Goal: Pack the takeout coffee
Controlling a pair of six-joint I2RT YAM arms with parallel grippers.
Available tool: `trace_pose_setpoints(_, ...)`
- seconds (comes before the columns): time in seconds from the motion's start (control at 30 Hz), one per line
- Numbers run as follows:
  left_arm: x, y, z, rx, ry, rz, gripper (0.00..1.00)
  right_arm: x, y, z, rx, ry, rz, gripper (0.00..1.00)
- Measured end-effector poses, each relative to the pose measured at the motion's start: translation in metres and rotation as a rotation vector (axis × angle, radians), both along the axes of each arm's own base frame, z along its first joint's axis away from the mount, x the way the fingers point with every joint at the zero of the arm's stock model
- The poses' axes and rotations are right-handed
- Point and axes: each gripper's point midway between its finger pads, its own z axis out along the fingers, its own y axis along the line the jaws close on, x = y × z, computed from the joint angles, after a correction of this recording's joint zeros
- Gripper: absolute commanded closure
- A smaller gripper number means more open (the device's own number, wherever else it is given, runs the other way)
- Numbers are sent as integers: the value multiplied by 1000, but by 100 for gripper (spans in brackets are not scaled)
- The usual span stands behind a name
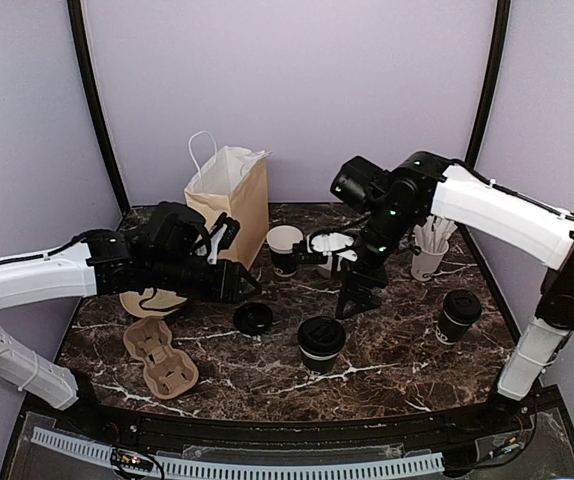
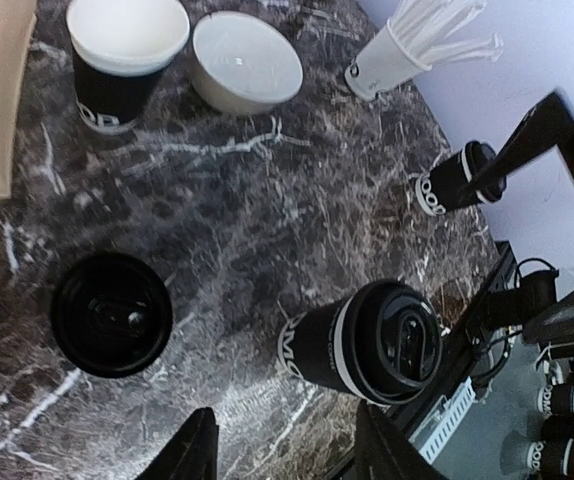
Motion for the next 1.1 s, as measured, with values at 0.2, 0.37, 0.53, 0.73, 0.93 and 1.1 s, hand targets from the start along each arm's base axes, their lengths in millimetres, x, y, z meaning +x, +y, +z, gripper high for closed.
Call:
trace_pose_setpoints(0.2, -18, -21, -45, -35, 202, -55, 52, 24, -29, -2, 162, 48, -267, 5)
trace_pose_setpoints(0.37, -28, -41, -54, -104, 313, -108, 51, 28, -38, -32, 191, 185, -392, 17)
trace_pose_setpoints(0.53, -34, -53, -59, -148, 382, -138, 53, 13, -42, -59, 188, 343, -442, 23)
trace_pose_setpoints(0.73, -38, -63, -62, -181, 425, -161, 57, 1, -39, -72, 193, 446, -457, 31)
trace_pose_setpoints(0.93, -38, -72, -76, -181, 461, -176, 61, -2, -36, -75, 207, 490, -465, 35)
trace_pose_setpoints(1.1, -38, -75, -85, -179, 484, -184, 62, -5, -35, -77, 210, 513, -460, 36)
